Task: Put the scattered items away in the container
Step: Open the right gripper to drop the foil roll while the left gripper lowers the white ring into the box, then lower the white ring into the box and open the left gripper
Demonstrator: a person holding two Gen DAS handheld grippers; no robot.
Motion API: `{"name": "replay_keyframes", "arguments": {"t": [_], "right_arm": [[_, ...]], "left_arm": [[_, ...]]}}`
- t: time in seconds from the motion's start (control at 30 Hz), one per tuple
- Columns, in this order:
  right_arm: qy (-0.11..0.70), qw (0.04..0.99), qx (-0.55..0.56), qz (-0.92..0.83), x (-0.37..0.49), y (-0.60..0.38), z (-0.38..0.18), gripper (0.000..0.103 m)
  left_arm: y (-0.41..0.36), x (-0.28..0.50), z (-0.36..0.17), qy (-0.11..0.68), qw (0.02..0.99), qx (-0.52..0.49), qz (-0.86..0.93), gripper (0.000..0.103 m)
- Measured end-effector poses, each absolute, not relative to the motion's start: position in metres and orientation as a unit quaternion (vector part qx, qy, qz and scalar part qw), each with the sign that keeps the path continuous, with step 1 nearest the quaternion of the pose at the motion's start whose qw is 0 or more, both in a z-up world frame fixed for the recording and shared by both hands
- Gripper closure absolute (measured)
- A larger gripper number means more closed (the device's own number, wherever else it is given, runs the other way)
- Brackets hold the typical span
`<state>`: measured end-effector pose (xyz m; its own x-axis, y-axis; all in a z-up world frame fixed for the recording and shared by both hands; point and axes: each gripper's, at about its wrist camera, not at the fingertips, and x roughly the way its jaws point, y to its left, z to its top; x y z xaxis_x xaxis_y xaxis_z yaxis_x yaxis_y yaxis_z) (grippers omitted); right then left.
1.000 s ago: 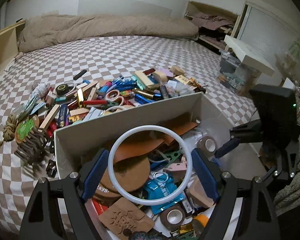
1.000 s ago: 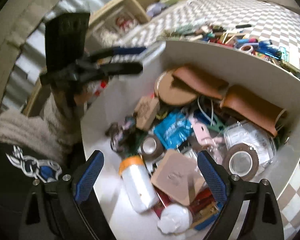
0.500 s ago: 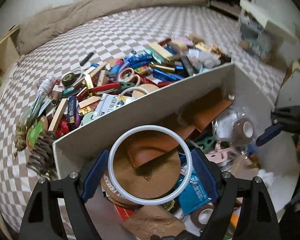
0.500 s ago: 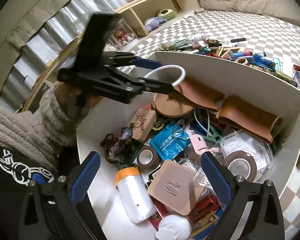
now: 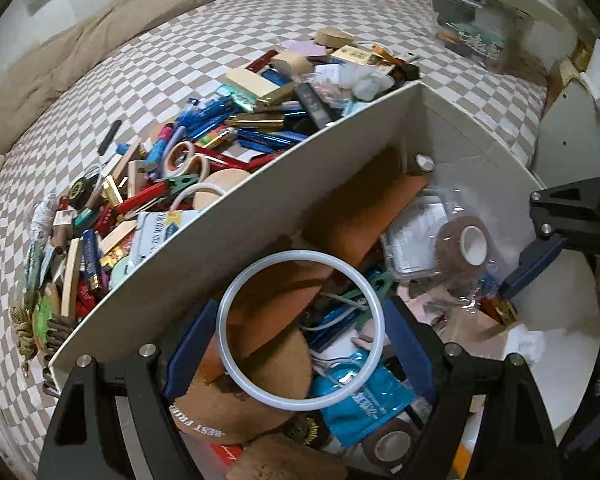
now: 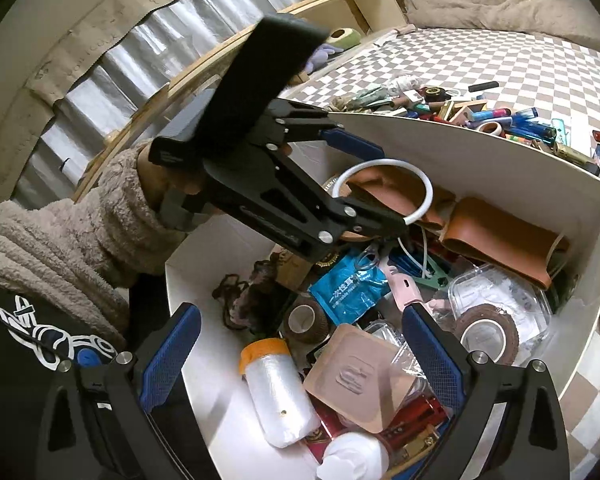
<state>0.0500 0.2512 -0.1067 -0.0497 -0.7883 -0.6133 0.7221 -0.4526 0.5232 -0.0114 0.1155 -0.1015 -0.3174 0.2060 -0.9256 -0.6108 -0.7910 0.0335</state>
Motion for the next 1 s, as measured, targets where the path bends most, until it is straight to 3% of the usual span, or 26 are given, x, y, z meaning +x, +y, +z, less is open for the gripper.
{"name": "replay_keyframes", "arguments": {"t": [0.33, 0.67, 1.0], "right_arm": [[-0.042, 0.546, 0.427, -0.72, 0.067, 0.271, -0.091, 0.003], [-0.068, 0.43, 0.385, -0.814, 0.058, 0.331, -0.068, 0.0], [-0.131, 0.377, 0.385, -0.832, 0.045, 0.373, -0.073, 0.0]], "left_arm": [[0.155, 0.005, -0.083, 0.215, 0.341, -0.503, 0.764, 0.018], [0.203, 0.028, -0.097, 0.301, 0.405, -0.473, 0.722, 0.018], [0.24, 0.029, -0.106, 0.327, 0.447, -0.449, 0.702, 0.018]]}}
